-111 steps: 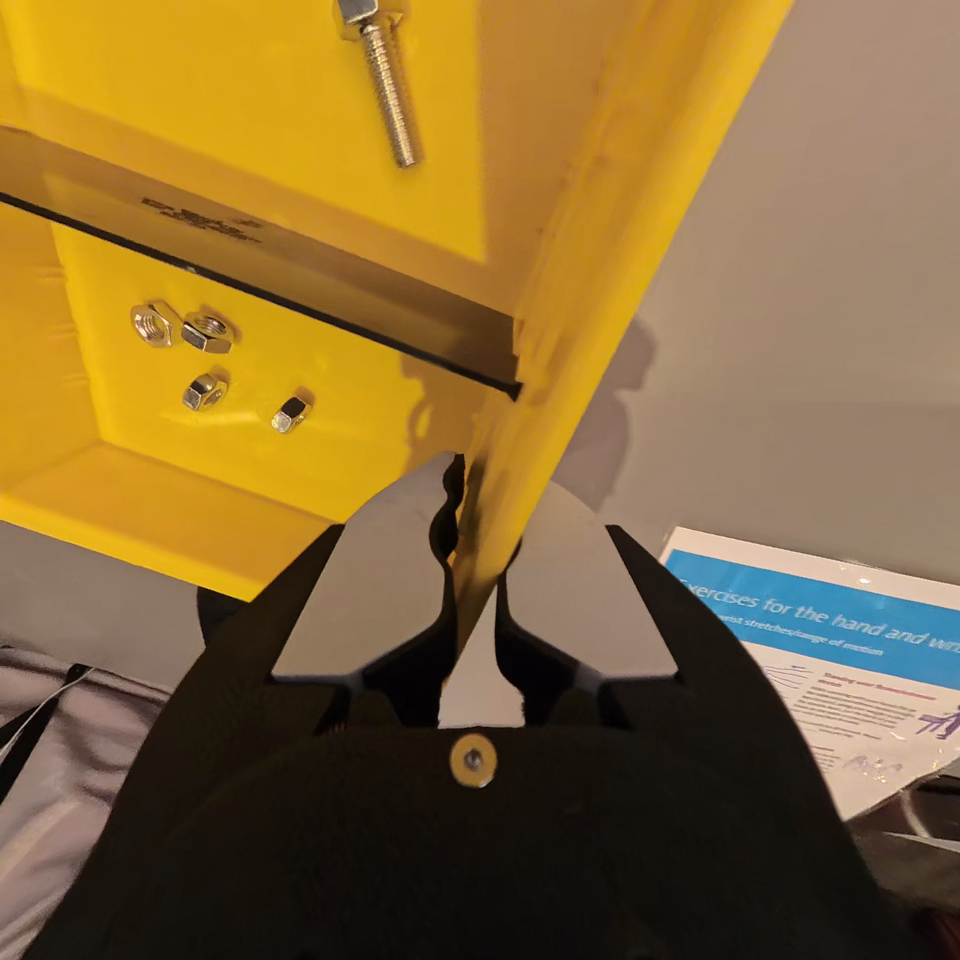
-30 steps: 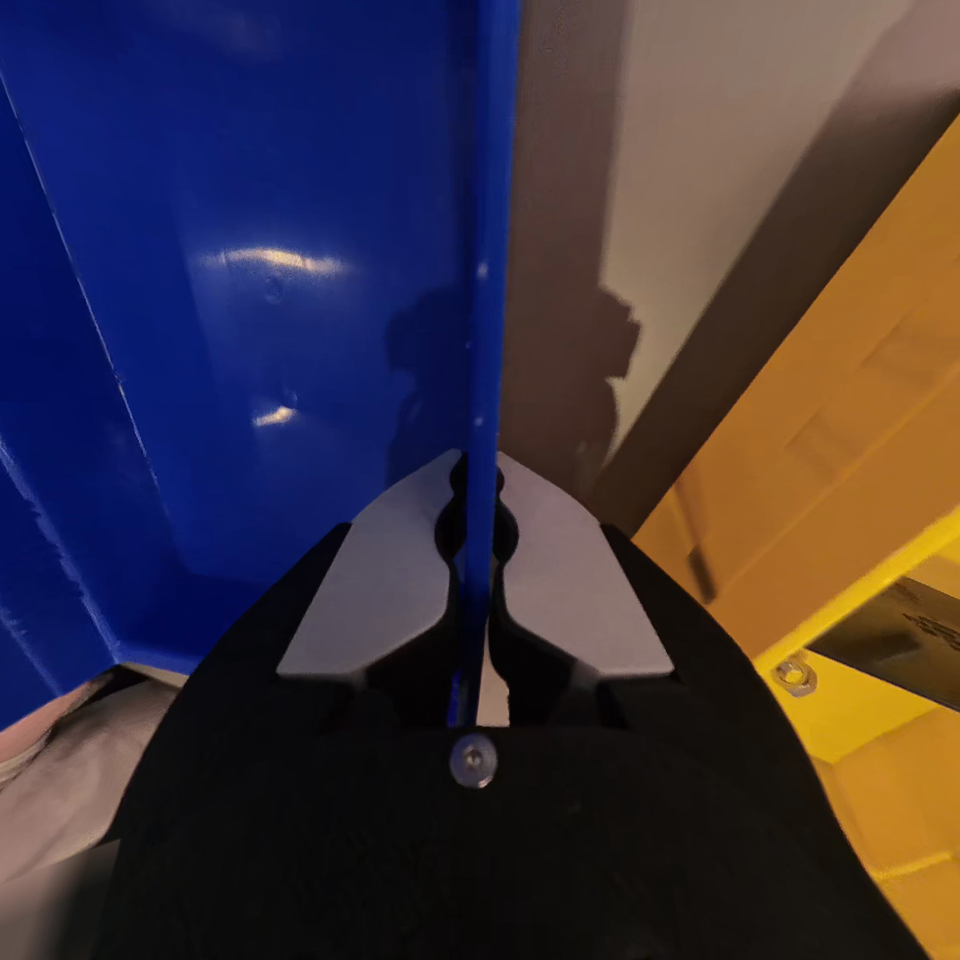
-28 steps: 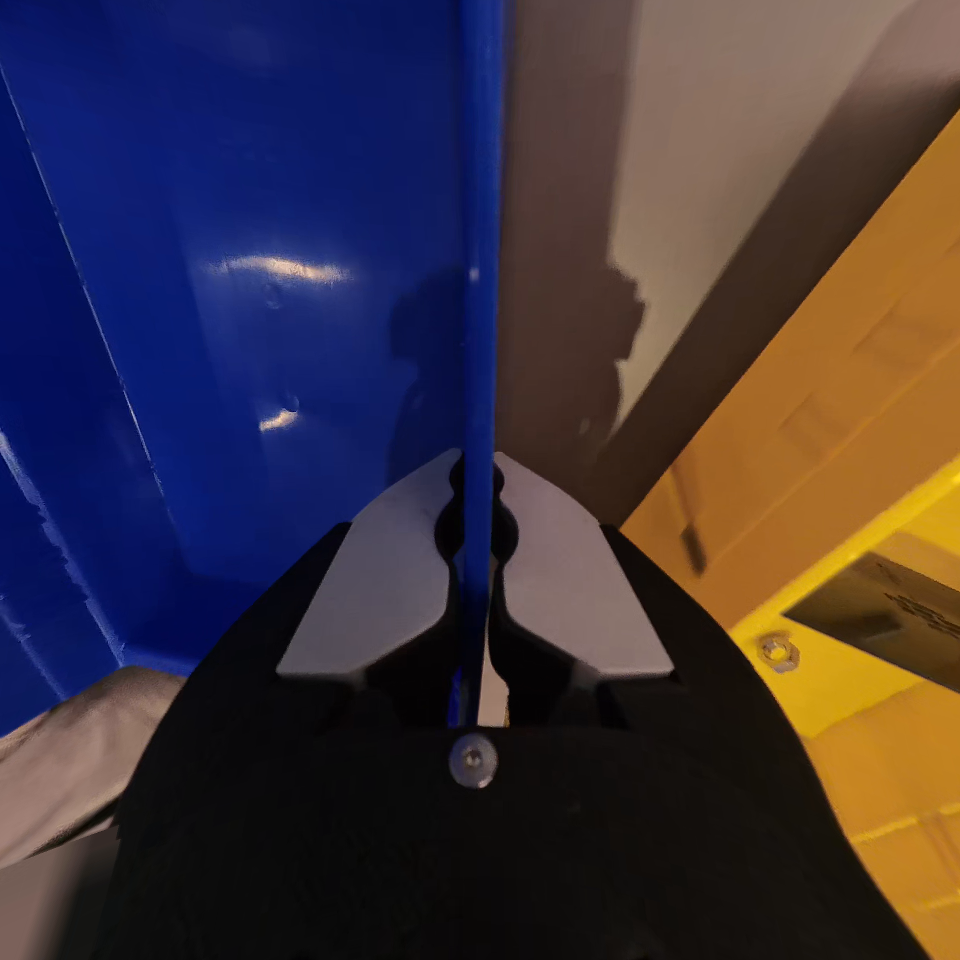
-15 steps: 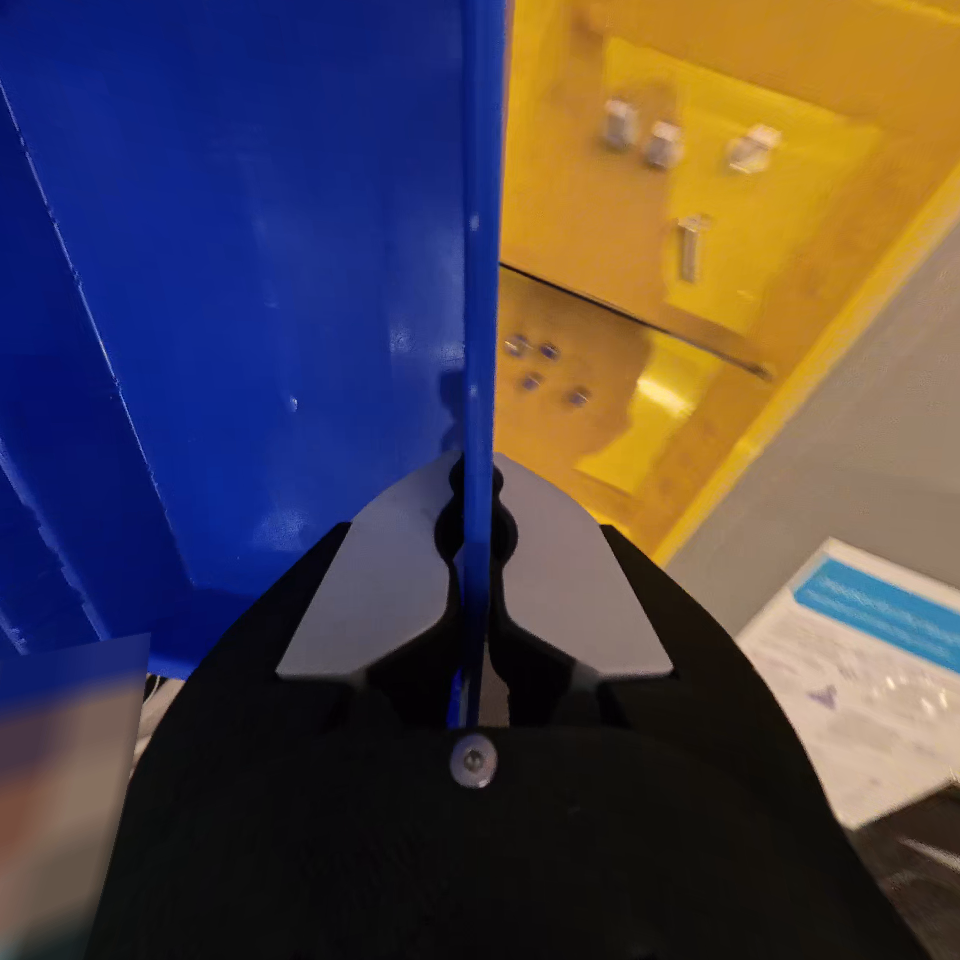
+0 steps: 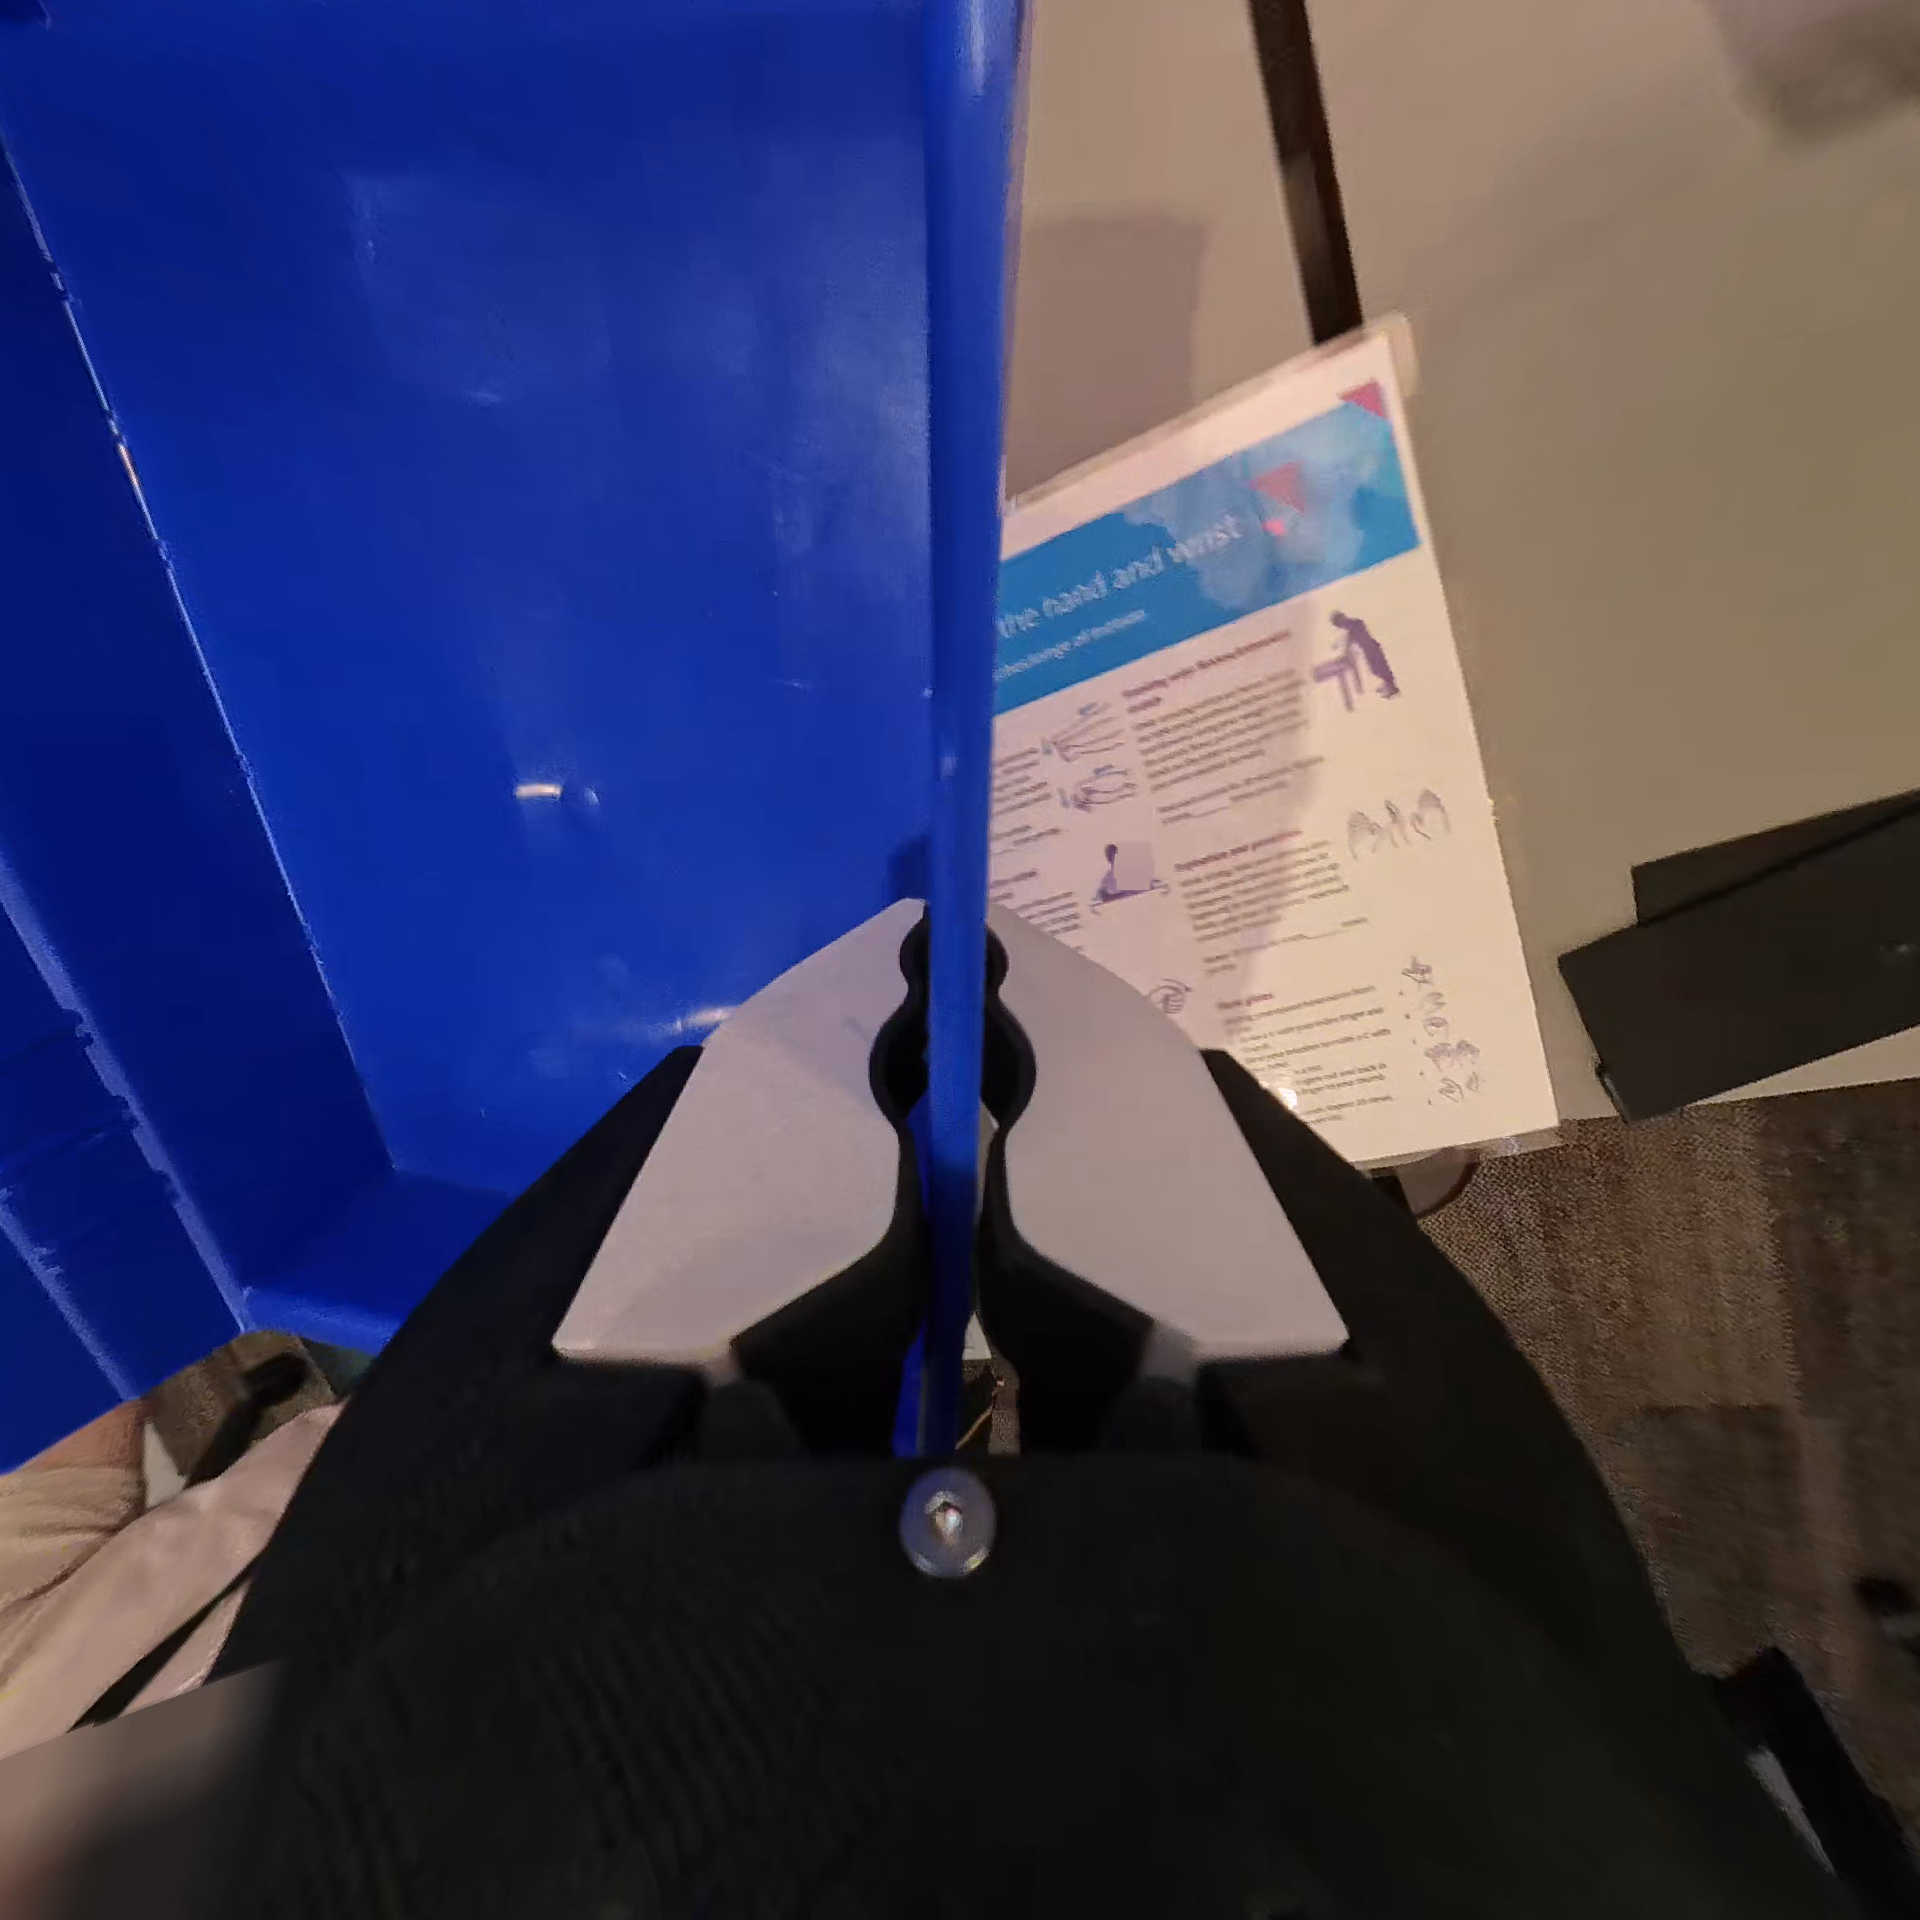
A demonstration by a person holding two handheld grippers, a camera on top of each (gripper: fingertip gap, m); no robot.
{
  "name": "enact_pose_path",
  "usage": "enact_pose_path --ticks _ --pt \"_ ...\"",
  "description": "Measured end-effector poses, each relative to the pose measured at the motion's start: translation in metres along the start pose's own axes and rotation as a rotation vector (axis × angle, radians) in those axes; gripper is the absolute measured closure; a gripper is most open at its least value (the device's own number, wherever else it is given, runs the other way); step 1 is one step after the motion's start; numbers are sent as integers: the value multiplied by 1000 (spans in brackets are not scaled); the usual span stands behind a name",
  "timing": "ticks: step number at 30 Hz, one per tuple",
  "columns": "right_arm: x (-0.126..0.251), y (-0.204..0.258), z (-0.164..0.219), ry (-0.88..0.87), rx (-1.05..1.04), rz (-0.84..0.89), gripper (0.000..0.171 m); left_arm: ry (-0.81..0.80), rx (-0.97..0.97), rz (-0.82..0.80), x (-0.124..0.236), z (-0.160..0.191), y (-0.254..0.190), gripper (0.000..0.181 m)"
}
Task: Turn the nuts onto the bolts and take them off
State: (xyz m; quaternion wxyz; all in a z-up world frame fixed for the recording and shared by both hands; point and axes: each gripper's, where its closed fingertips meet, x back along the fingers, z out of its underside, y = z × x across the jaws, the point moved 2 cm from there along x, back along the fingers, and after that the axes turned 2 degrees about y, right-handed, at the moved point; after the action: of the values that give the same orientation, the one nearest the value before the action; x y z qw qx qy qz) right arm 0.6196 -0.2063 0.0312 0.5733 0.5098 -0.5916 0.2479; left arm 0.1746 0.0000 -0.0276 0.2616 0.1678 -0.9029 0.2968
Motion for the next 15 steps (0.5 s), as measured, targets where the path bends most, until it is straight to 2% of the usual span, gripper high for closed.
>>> enact_pose_path --ticks 4,7,8,10,13,15 --pt "-20 -26 6 -3 -39 -20 164 263 4 -99 -34 9 3 108" --pt "-32 -31 6 7 -23 -16 164 471 7 -169 -48 25 7 116" --pt "-35 -31 6 14 -15 -14 164 534 16 -175 -51 30 6 113" --pt "-40 -28 4 28 -3 -8 164 609 58 -166 -51 34 6 124" --pt "-45 -21 0 46 30 17 163 663 157 -130 -44 30 13 154" --pt "-49 -12 -2 58 60 37 163 665 196 -98 -38 29 21 159"
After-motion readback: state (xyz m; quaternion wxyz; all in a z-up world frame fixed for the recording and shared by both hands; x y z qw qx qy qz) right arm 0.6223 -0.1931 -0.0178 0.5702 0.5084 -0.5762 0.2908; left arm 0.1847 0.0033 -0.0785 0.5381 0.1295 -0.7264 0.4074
